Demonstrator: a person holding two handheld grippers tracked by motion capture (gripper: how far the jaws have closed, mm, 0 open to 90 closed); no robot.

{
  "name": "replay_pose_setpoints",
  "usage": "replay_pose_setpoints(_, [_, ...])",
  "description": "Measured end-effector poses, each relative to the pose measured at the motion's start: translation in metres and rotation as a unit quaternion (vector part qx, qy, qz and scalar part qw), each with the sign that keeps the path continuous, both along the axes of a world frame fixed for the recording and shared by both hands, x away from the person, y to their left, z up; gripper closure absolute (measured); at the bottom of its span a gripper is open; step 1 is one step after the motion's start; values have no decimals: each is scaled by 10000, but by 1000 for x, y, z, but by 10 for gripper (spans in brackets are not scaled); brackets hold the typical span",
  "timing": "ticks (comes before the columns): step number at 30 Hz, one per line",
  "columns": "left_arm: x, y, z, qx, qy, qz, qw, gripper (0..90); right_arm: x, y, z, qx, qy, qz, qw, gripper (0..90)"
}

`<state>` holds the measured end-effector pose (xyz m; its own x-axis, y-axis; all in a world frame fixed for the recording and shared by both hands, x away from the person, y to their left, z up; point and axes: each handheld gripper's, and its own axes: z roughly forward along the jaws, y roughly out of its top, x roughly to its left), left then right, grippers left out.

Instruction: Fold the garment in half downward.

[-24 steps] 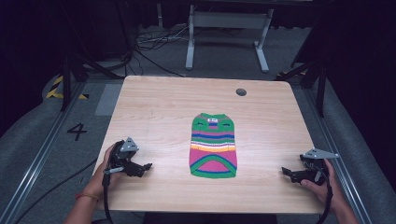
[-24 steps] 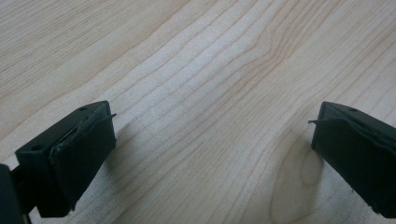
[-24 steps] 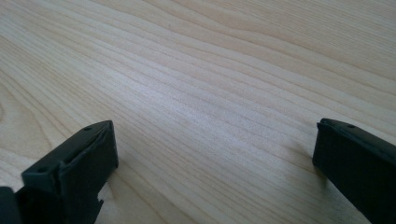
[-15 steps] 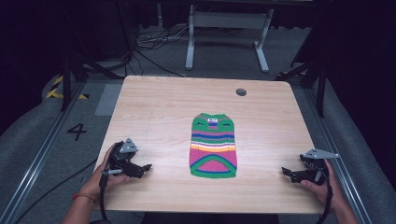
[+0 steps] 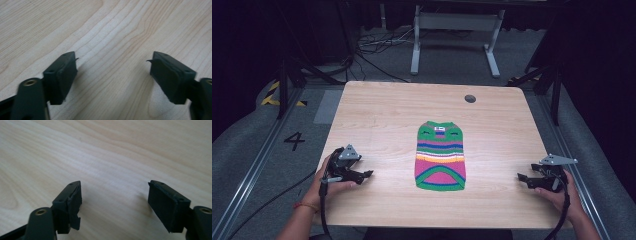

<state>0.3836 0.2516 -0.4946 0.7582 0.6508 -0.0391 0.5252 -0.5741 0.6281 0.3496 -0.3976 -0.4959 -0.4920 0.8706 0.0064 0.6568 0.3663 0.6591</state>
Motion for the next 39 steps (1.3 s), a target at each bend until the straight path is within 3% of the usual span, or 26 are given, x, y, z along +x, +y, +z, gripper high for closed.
replay_pose_setpoints(6, [18,-12,14,-294,-130,-59,9995,231,20,9,17,35,-166,140,9998,306])
replay_pose_setpoints(14, [51,-45,25,-31,-174,-269,9995,246,48,37,33,78,-335,466,9983,342])
replay_pose_setpoints(24, [106,-92,36,-98,-201,-352,9991,274,106,92,52,279,-496,887,9944,427])
replay_pose_setpoints(25, [106,-92,36,-98,-201,-352,9991,279,106,92,52,279,-496,887,9944,427])
replay_pose_setpoints(29, [123,-110,35,-313,-156,-319,9989,284,128,122,52,389,-477,1032,9928,436])
replay_pose_setpoints(31, [127,-118,34,-311,-232,-296,9988,294,136,134,49,344,-453,1107,9922,438])
replay_pose_setpoints(32, [131,-122,32,-308,-119,-268,9991,298,140,140,47,307,-412,1140,9922,435])
replay_pose_setpoints(37, [142,-136,26,-343,-92,-170,9992,309,158,165,38,234,-291,1221,9918,440])
replay_pose_setpoints(39, [149,-143,24,-395,8,-91,9992,310,164,172,34,228,-255,1211,9921,455])
